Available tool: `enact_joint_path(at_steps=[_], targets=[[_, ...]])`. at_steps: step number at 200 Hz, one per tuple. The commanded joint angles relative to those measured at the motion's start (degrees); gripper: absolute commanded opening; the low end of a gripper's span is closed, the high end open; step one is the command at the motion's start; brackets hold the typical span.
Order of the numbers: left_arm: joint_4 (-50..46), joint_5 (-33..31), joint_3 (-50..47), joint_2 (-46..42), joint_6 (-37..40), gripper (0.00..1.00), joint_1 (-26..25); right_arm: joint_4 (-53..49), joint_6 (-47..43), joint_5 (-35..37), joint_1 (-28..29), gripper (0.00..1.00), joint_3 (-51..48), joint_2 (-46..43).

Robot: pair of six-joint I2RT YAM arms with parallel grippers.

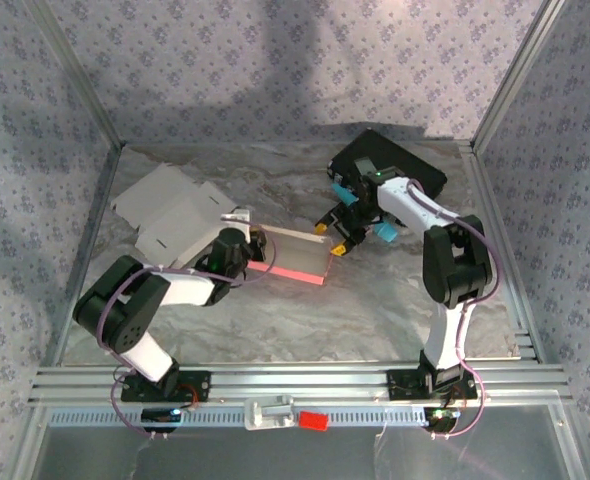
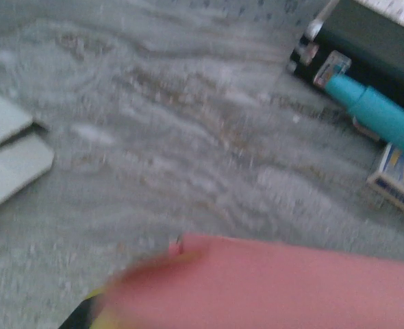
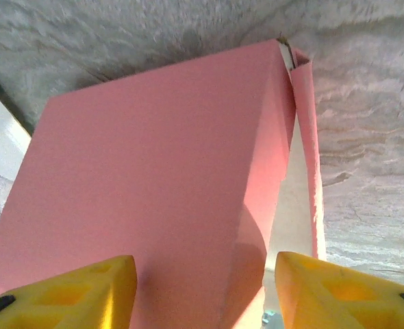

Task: Fold the paper box

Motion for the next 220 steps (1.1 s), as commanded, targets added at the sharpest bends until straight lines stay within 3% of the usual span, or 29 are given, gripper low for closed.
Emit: enact_joint_path(at_steps=[1, 59, 104, 127, 159, 175, 197, 220], targets=[[-4.24, -0.77, -2.16, -1.68, -3.80, 0.15, -0.86, 1.66, 1.81, 0.34, 1.63, 0.56, -2.62, -2.97], [-9.78, 0.00, -2.66, -4.20, -6.66, 0.22, -1.29, 3.69, 2.34, 1.70, 3.14, 0.51, -5.64, -3.51], [-18.28, 1.06, -2.53, -11.35, -10.59, 0.29, -1.56, 4.48, 2.32, 2.70, 3.76, 0.47, -6.00, -2.92], [-28.68, 1.52, -1.53, -18.75, -15.88, 0.33, -2.19, 4.54, 1.75, 2.96, 3.78, 0.46, -5.77, -2.28], [-50.32, 2.21, 3.86, -32.26, -26.93, 0.40, -2.41, 4.12, -0.25, 4.78, 4.03, 0.44, -4.66, -1.44], [-58.26, 4.18, 8.36, -36.37, -28.07, 0.41, -2.22, 3.09, -1.82, 6.92, 4.17, 0.43, -3.43, -0.80], [-68.25, 5.36, 16.44, -36.73, -27.89, 0.46, -0.92, 3.78, -2.18, 8.31, 4.35, 0.43, -2.97, -0.33], [-74.38, 10.87, 25.61, -31.74, -26.43, 0.47, 4.94, 4.13, -2.41, 9.54, 4.99, 0.43, -2.29, 0.36]])
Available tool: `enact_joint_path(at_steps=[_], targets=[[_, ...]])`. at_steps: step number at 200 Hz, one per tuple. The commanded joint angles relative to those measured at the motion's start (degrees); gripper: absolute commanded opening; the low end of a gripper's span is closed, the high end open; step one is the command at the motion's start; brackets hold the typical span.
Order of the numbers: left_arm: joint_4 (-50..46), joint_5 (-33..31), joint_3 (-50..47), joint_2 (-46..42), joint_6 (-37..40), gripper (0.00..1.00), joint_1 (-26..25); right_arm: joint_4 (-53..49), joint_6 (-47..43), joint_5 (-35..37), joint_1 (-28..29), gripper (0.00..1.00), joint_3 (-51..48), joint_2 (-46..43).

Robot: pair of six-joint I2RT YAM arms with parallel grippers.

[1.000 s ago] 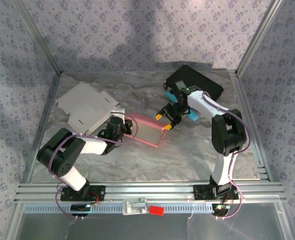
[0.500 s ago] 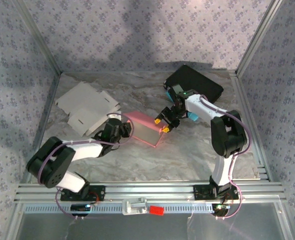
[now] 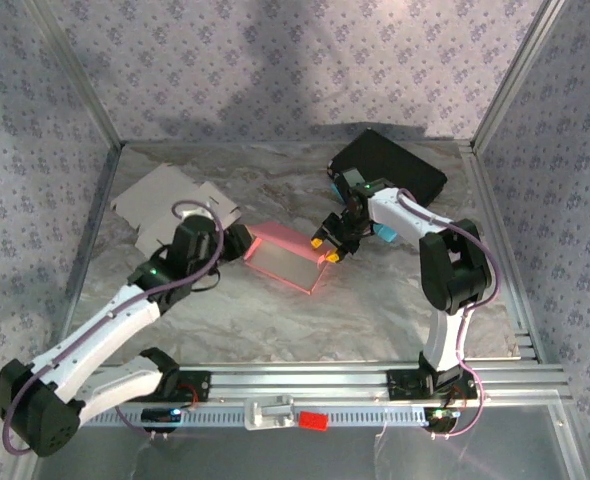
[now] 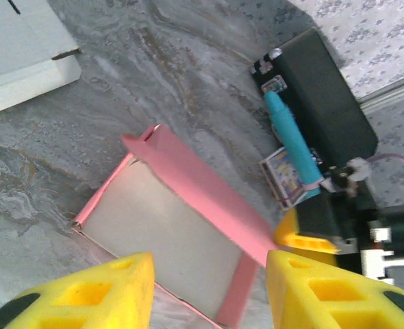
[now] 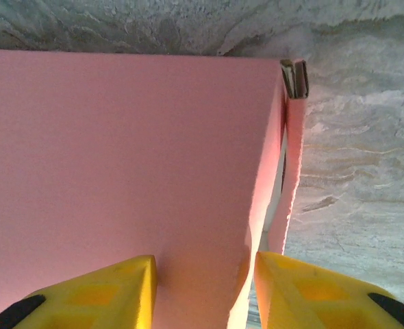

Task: Fold the paper box

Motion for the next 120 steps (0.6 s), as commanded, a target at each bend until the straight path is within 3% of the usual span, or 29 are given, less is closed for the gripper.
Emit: enact_joint_path(at_steps=[1, 42, 64, 120], targets=[[-13.41, 5.67, 8.27, 3.97, -0.47, 0.47, 5.25, -0.90, -1.60, 2.85, 0.89, 0.43, 2.26, 1.74], [-27.28, 8.42, 27.16, 19.40, 6.68, 0.48, 16.56, -1.83, -2.46, 4.72, 1.68, 0.42, 4.75, 3.70], [-29.64, 11.21, 34.66, 27.67, 12.02, 0.50, 20.88, -2.99, -3.42, 5.51, 1.99, 0.43, 6.46, 4.49], [-29.55, 21.71, 44.56, 46.52, 20.71, 0.47, 22.33, -5.51, -5.48, 6.36, 1.92, 0.43, 7.52, 5.29]])
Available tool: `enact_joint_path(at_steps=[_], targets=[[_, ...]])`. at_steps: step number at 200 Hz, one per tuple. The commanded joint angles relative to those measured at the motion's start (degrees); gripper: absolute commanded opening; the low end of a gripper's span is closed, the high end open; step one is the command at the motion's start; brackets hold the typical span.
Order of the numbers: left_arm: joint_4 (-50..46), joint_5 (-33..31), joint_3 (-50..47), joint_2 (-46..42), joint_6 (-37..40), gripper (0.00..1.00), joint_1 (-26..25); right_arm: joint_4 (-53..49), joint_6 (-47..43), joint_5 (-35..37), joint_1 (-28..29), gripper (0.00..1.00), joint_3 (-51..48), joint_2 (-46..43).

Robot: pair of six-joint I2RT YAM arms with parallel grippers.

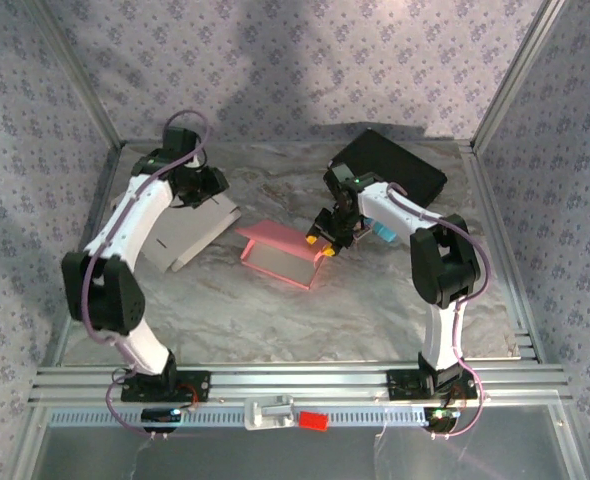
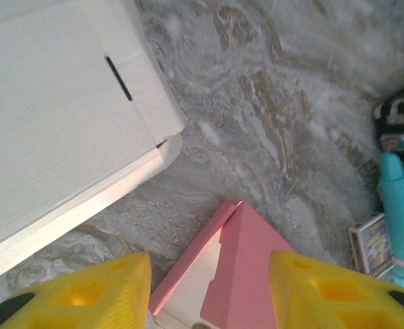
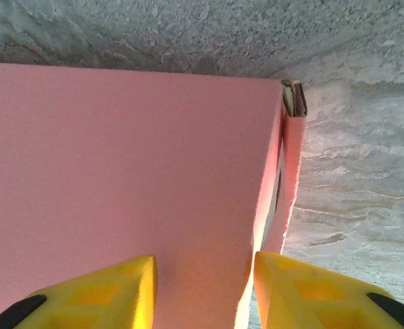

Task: Fold the paper box

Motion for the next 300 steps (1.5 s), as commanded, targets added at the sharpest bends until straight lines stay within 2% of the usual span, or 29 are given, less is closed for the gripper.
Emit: enact_joint_path(at_steps=[1, 32, 75, 100, 137, 163, 240, 300], targets=[[-3.61, 6.82, 2.65, 5.12, 5.55, 0.47, -0.62, -3.28, -1.75, 1.37, 0.12, 0.43, 1.09, 1.19], [1.67, 12.47, 1.29, 9.30, 5.75, 0.47, -2.45, -3.58, -2.24, 1.58, 0.04, 0.42, 1.13, 1.58], [1.12, 13.19, 1.61, 12.79, 6.29, 0.47, -5.50, -4.99, -4.15, 2.21, -0.45, 0.42, 2.05, 2.23], [2.14, 13.19, -0.98, 12.14, 5.77, 0.45, -5.79, -5.62, -5.24, 2.72, -1.06, 0.42, 2.29, 2.43], [4.06, 14.23, -3.65, 10.83, 4.67, 0.35, -6.18, -6.80, -7.94, 3.43, -1.49, 0.42, 3.67, 3.29], [5.28, 14.68, -5.70, 9.73, 3.89, 0.32, -6.66, -8.08, -10.30, 4.10, -1.82, 0.42, 4.97, 3.87], [7.70, 15.90, -10.23, 7.71, 3.12, 0.28, -7.72, -8.38, -11.60, 3.80, -2.35, 0.40, 5.56, 4.44], [8.85, 15.55, -13.74, 5.50, 1.54, 0.22, -9.83, -9.59, -13.80, 3.79, -2.94, 0.34, 7.54, 5.97]])
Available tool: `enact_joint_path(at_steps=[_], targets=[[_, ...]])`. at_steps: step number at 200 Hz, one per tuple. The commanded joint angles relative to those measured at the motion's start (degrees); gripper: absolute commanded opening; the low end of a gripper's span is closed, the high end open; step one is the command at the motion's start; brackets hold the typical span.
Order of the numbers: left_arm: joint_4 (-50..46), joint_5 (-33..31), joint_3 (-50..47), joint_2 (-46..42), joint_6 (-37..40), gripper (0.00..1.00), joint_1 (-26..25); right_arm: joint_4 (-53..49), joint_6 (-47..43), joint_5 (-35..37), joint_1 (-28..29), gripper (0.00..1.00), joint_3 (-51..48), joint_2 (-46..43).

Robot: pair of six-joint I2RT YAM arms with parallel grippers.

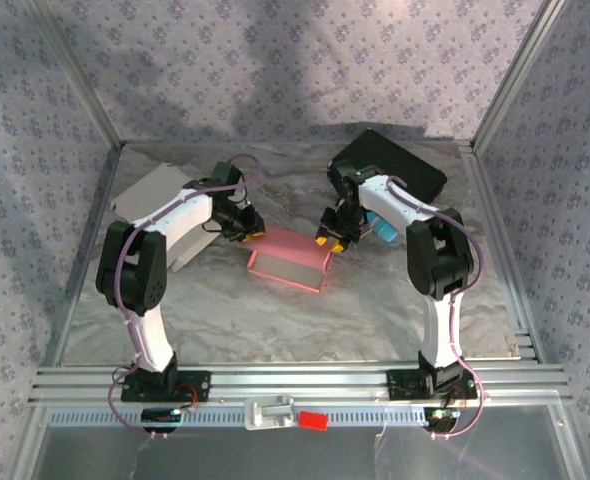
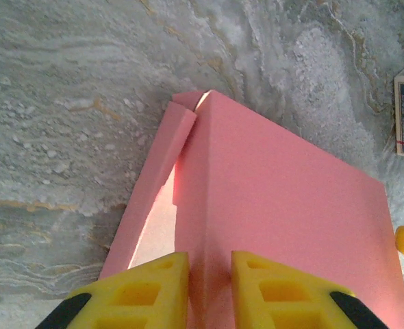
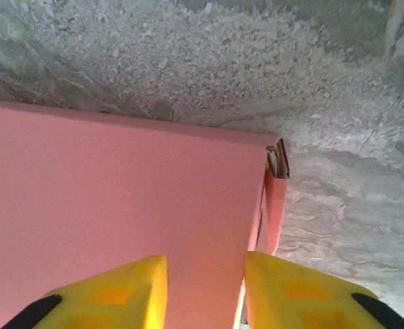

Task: Fold the paper box

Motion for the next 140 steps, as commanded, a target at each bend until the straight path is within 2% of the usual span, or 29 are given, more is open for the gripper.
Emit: enact_joint_path(at_steps=[1, 74, 140], targets=[[0.85, 0.83, -1.97, -2.74, -0.95, 0.22, -0.87, -2.45, -2.05, 0.25, -0.46, 0.34, 1.95, 1.61], [3.67, 0.38, -8.23, -5.42, -2.60, 0.21, -2.50, -3.68, -3.95, 0.13, -1.31, 0.33, 1.19, 0.79], [3.54, -0.30, -9.54, -6.17, -2.79, 0.22, -3.02, -1.04, -5.53, 1.85, -1.21, 0.44, -7.45, -6.16]])
